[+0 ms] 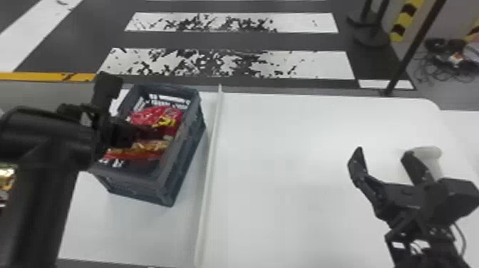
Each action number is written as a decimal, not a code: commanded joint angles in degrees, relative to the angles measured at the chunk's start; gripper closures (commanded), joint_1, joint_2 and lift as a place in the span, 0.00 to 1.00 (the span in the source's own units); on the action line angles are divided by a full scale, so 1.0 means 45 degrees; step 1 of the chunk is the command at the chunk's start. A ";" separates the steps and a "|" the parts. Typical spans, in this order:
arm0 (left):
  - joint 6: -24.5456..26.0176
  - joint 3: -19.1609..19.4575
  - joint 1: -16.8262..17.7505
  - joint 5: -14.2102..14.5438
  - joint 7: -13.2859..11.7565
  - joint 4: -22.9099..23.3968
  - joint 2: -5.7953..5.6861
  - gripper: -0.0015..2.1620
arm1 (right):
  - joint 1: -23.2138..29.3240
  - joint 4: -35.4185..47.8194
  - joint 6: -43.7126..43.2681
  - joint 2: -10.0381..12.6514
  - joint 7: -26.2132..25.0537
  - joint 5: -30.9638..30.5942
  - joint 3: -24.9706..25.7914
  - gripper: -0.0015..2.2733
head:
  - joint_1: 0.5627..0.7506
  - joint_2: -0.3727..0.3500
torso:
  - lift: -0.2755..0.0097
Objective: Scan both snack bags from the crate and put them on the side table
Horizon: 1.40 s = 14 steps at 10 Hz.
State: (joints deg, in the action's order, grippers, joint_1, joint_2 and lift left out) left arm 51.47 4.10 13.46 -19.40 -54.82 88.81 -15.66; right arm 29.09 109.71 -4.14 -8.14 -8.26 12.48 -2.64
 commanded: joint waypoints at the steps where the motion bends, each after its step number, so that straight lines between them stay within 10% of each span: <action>1: 0.0038 0.0456 -0.0199 0.0347 -0.0045 0.0148 -0.0035 0.98 | 0.0000 0.0014 0.0013 0.0012 -0.0001 0.0000 0.0000 0.02 | 0.70 0.59 | 0.66; 9: -0.0001 0.2643 -0.1293 0.3589 0.0131 0.2784 0.0121 0.98 | 0.0059 0.0151 0.0403 0.0070 -0.0020 -0.0117 0.0000 0.03 | 0.70 0.62 | 0.66; 14: 0.0624 0.1491 -0.1879 0.4742 0.1693 0.5753 0.1996 0.99 | 0.0195 0.0327 0.0403 0.0129 -0.0059 -0.0176 0.0078 0.03 | 0.70 0.53 | 0.66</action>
State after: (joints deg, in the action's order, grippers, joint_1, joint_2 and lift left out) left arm 54.28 12.60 5.18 1.59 -47.32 113.52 -8.11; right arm 29.91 111.03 -2.32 -7.57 -8.52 11.69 -2.34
